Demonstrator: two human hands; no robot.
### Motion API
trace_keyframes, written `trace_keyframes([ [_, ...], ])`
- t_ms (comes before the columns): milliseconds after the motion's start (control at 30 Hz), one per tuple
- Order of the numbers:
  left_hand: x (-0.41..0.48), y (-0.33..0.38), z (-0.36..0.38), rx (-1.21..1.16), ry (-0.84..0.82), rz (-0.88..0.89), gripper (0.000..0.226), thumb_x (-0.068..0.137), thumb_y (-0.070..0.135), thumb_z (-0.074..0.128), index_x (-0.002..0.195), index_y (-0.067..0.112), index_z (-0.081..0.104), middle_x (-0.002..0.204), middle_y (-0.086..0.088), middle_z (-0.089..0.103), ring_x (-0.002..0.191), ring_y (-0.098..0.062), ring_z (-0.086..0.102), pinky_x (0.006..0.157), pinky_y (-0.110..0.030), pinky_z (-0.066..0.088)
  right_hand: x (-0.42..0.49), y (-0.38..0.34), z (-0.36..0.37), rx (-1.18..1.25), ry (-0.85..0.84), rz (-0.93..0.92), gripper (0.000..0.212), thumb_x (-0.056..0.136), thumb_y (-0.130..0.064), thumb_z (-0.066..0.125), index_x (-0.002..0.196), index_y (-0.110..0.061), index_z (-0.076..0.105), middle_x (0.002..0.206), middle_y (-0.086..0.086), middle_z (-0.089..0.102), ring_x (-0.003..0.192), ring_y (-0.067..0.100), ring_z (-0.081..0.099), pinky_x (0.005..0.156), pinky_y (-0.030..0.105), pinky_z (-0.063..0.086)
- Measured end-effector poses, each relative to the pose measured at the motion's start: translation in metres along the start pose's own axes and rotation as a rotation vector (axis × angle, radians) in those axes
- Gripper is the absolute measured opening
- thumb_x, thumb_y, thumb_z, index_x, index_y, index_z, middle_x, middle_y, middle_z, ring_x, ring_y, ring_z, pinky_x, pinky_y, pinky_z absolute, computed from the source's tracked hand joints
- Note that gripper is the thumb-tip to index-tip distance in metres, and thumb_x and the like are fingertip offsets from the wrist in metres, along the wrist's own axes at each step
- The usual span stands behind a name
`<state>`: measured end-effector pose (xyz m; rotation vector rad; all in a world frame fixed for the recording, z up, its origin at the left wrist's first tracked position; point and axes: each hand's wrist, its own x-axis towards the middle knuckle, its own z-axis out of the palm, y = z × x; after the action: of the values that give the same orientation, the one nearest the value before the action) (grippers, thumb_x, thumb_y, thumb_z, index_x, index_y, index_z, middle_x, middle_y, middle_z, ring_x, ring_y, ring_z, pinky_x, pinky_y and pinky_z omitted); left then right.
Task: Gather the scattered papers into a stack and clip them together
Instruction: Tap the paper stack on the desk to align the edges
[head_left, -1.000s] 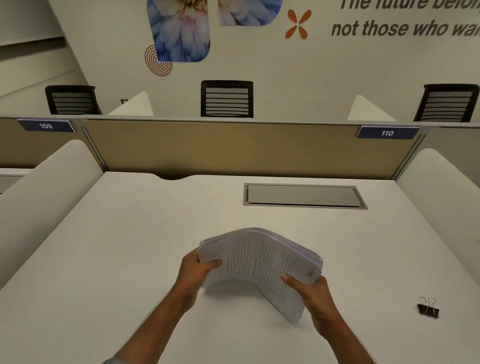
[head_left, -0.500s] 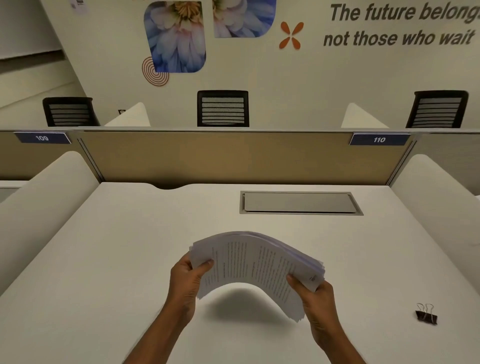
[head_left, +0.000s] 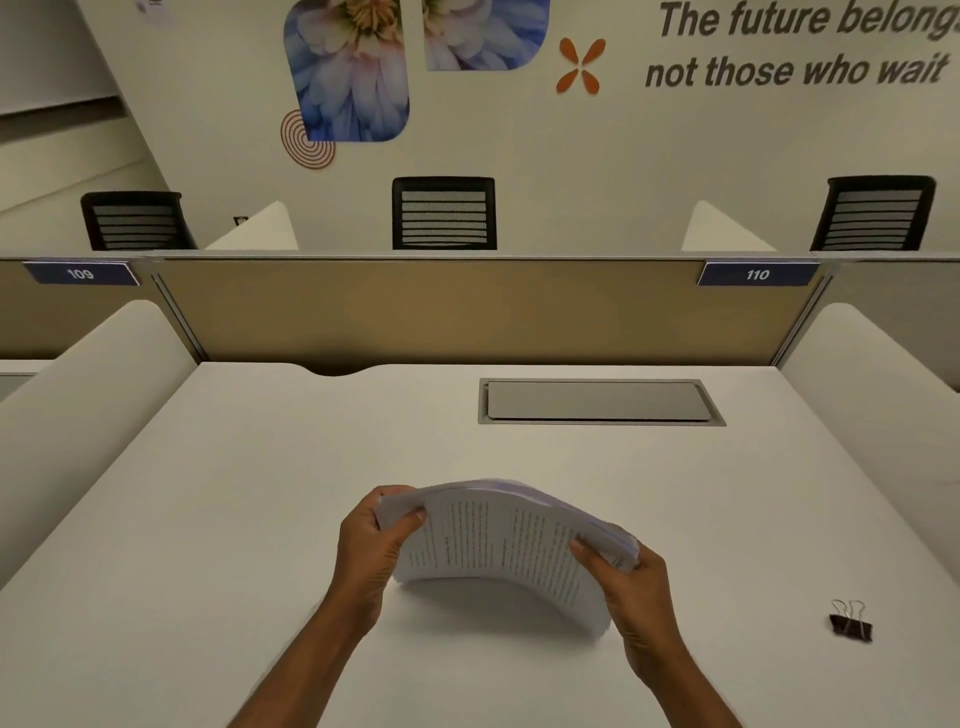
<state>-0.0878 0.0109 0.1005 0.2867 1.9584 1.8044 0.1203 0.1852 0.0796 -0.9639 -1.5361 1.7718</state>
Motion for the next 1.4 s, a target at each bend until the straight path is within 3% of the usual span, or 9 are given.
trace_keyframes([
  [133,0.002,-0.004,0.000,0.003,-0.008,-0.037,0.027,0.087,0.004,0.075,0.110,0.016,0.070,0.106,-0.009,0.075,0.100,-0.026,0.065,0.074,-0.030,0.052,0.000,0.002,0.001,0.003,0.005,0.019,0.021,0.088,-0.013,0.078,0.104,-0.026,0.078,0.092,-0.010,0.080,0.098,0.023,0.068,0.073,0.031,0.053],
  [267,0.002,0.001,0.000,-0.001,0.003,-0.007,0.020,0.092,0.005,0.070,0.108,0.016,0.070,0.101,-0.009,0.075,0.093,-0.025,0.065,0.071,-0.030,0.052,-0.001,0.000,0.001,0.002,0.003,-0.026,0.022,0.091,-0.012,0.075,0.102,-0.030,0.079,0.091,-0.008,0.081,0.094,0.020,0.069,0.074,0.033,0.054],
  [400,0.006,-0.004,-0.003,-0.001,-0.004,-0.042,0.029,0.089,0.004,0.073,0.115,0.016,0.068,0.107,-0.008,0.074,0.100,-0.025,0.065,0.074,-0.031,0.053,0.002,0.003,-0.003,-0.013,-0.054,-0.003,0.025,0.088,-0.014,0.078,0.108,-0.028,0.077,0.097,-0.009,0.081,0.097,0.014,0.071,0.072,0.022,0.056],
  [467,0.006,-0.009,-0.003,0.002,-0.012,-0.100,0.035,0.088,0.001,0.073,0.118,0.017,0.067,0.109,-0.006,0.074,0.102,-0.024,0.064,0.073,-0.030,0.052,0.003,0.010,-0.003,-0.021,-0.062,0.052,0.027,0.085,-0.013,0.081,0.108,-0.028,0.076,0.097,-0.008,0.081,0.099,0.015,0.073,0.074,0.022,0.058],
  [600,0.010,-0.010,-0.009,0.009,0.014,-0.123,0.030,0.089,-0.003,0.067,0.103,0.023,0.069,0.103,-0.005,0.074,0.097,-0.020,0.063,0.073,-0.028,0.050,0.009,0.013,-0.011,-0.040,-0.065,0.101,0.023,0.084,-0.011,0.082,0.103,-0.024,0.078,0.092,-0.003,0.082,0.098,0.022,0.073,0.076,0.028,0.057],
  [700,0.012,-0.012,-0.008,0.036,-0.007,-0.139,0.031,0.087,-0.007,0.067,0.098,0.022,0.068,0.101,-0.006,0.074,0.096,-0.022,0.063,0.073,-0.029,0.050,0.013,0.014,-0.015,-0.057,-0.136,0.106,0.028,0.085,-0.012,0.081,0.110,-0.023,0.077,0.098,-0.001,0.082,0.102,0.023,0.073,0.079,0.028,0.058],
  [900,0.013,-0.009,0.000,-0.019,0.002,-0.141,0.036,0.083,-0.011,0.067,0.105,0.018,0.068,0.102,-0.008,0.074,0.094,-0.024,0.065,0.073,-0.032,0.051,0.014,0.008,-0.002,-0.032,-0.105,0.088,0.027,0.087,-0.014,0.079,0.111,-0.024,0.076,0.095,-0.004,0.082,0.096,0.021,0.074,0.065,0.021,0.058],
  [1233,0.019,-0.004,-0.002,0.015,-0.024,-0.130,0.037,0.088,-0.007,0.066,0.117,0.015,0.067,0.111,-0.008,0.073,0.106,-0.027,0.064,0.073,-0.030,0.051,0.014,0.004,-0.004,-0.056,-0.164,0.052,0.031,0.087,-0.024,0.081,0.117,-0.028,0.073,0.100,-0.010,0.080,0.103,0.015,0.071,0.066,0.017,0.059],
  [1400,0.022,-0.002,-0.007,0.031,-0.011,-0.114,0.030,0.089,-0.008,0.062,0.104,0.017,0.070,0.104,-0.009,0.075,0.099,-0.024,0.063,0.074,-0.028,0.051,0.016,0.005,-0.009,-0.052,-0.118,0.042,0.022,0.091,-0.018,0.075,0.111,-0.028,0.077,0.099,-0.010,0.081,0.102,0.016,0.070,0.071,0.021,0.056],
])
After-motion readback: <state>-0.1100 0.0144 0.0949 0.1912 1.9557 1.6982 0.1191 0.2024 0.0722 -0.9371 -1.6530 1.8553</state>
